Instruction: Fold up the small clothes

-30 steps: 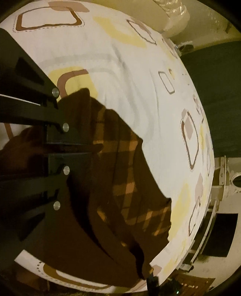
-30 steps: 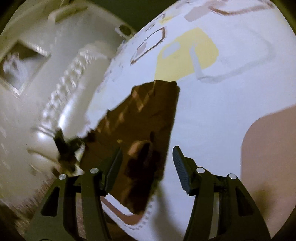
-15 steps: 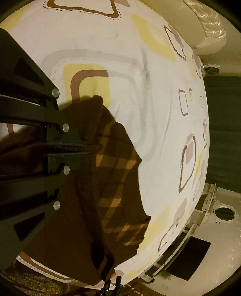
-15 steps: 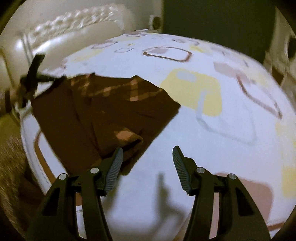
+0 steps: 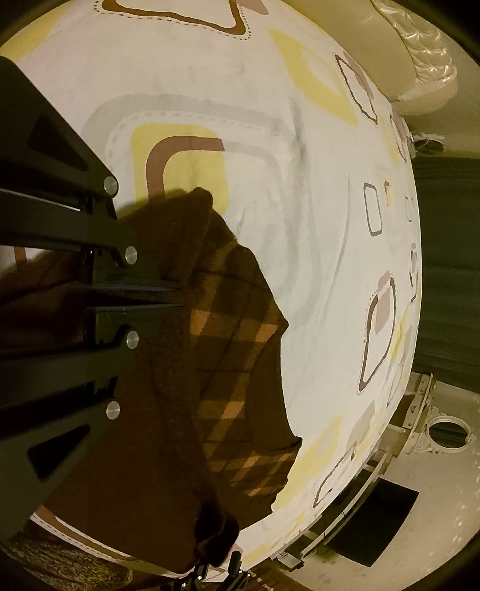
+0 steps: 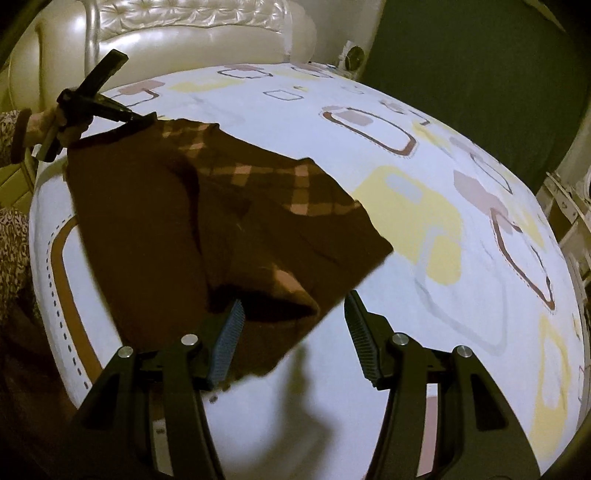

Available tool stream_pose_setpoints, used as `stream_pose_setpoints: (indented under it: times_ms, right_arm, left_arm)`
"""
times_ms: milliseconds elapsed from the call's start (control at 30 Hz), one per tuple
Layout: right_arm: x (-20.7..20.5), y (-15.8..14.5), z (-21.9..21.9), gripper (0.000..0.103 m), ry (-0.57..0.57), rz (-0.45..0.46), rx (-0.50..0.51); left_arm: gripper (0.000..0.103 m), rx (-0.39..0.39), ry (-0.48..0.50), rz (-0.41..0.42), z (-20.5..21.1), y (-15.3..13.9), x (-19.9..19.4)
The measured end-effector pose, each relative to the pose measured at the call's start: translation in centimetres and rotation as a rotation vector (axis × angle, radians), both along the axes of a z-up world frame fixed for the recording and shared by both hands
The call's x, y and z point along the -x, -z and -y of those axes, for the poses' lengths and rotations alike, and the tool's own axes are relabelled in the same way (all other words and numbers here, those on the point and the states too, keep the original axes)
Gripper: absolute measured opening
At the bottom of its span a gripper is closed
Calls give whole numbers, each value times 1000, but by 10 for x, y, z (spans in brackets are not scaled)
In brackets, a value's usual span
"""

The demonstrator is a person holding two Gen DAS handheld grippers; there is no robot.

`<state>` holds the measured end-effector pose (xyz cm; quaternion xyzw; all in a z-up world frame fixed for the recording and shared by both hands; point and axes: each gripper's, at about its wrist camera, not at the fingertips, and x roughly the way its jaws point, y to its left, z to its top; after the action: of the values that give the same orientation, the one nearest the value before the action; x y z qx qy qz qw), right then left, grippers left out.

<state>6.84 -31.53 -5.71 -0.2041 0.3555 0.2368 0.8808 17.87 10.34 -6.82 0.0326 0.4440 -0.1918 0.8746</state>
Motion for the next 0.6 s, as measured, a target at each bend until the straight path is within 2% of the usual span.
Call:
stream_pose_setpoints:
  times_ms: [33, 67, 100, 133, 233, 300, 500, 600]
  right_arm:
    - [-3, 1, -1, 42, 0, -5, -8]
    - [-7, 0, -2, 28, -2, -24, -29]
    - [-11, 1, -2, 20, -1, -48, -49]
    - [-14, 2, -2, 5, 7, -64, -58]
    - [-24, 5, 4, 3, 40, -124, -122]
    - [-28, 0, 12, 2, 68, -138, -208]
    - [-44, -32, 42, 2, 139, -128, -481]
    - [-62, -41, 52, 2, 178, -113, -556]
  left_arm:
    - [5, 1, -1, -2, 0, 1, 0]
    - [5, 2, -2, -3, 0, 1, 0]
    - [5, 4, -2, -4, 0, 2, 0]
    - [5, 8, -3, -5, -1, 2, 1]
    - [5, 18, -5, -3, -2, 2, 1]
    - [5, 48, -10, 4, -5, -2, 1]
    - [5, 161, -81, 63, -23, -26, -7]
    - [5, 157, -130, 93, -27, -36, -21]
